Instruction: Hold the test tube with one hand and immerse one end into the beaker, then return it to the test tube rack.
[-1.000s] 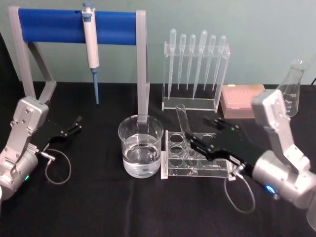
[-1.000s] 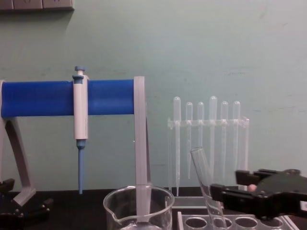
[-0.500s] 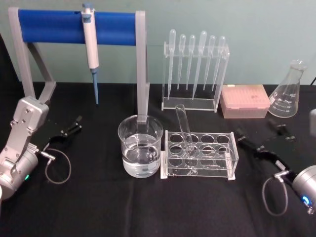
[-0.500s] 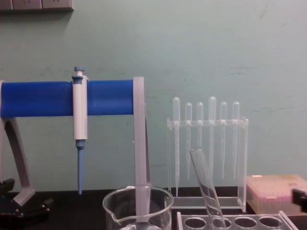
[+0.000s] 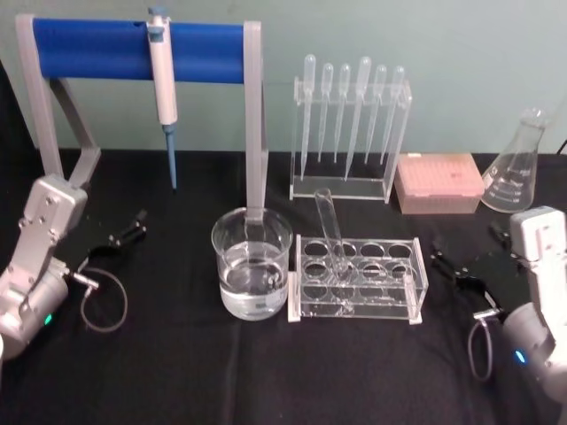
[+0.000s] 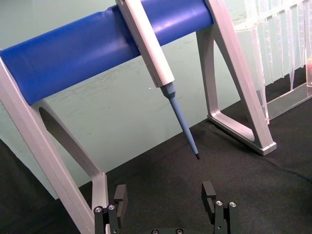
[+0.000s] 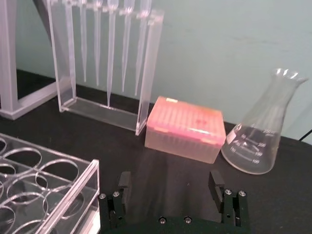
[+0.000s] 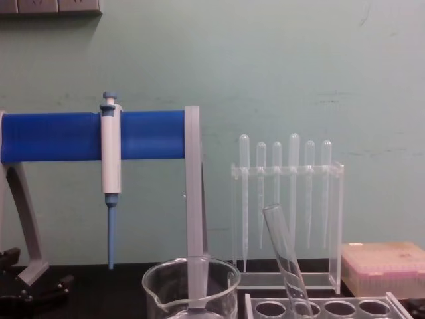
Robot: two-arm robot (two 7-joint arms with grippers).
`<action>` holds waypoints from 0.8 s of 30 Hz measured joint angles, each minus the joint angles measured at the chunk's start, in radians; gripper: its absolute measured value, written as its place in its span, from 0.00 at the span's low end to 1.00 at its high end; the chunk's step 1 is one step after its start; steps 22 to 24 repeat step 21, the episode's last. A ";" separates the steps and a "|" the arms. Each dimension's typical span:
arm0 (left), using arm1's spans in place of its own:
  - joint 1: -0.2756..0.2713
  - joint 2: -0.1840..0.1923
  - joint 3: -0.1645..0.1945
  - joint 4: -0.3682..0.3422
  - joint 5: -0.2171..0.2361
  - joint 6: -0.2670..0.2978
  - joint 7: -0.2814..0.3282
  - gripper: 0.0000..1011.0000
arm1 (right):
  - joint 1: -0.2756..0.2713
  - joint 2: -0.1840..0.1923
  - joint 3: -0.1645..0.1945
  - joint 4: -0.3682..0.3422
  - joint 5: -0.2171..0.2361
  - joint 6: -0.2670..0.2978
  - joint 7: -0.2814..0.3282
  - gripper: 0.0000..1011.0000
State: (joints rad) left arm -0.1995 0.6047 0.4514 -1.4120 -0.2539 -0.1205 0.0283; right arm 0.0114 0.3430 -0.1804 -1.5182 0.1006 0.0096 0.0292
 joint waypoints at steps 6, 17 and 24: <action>0.000 0.000 0.000 0.000 0.000 0.000 0.000 0.99 | -0.002 -0.018 -0.003 0.017 -0.039 -0.012 -0.014 0.99; 0.000 0.000 0.000 0.000 0.000 0.000 0.000 0.99 | -0.008 -0.020 -0.004 0.005 -0.065 -0.004 -0.032 0.99; 0.000 0.000 0.000 0.000 0.000 0.000 0.000 0.99 | -0.008 -0.020 -0.004 0.005 -0.061 -0.004 -0.029 0.99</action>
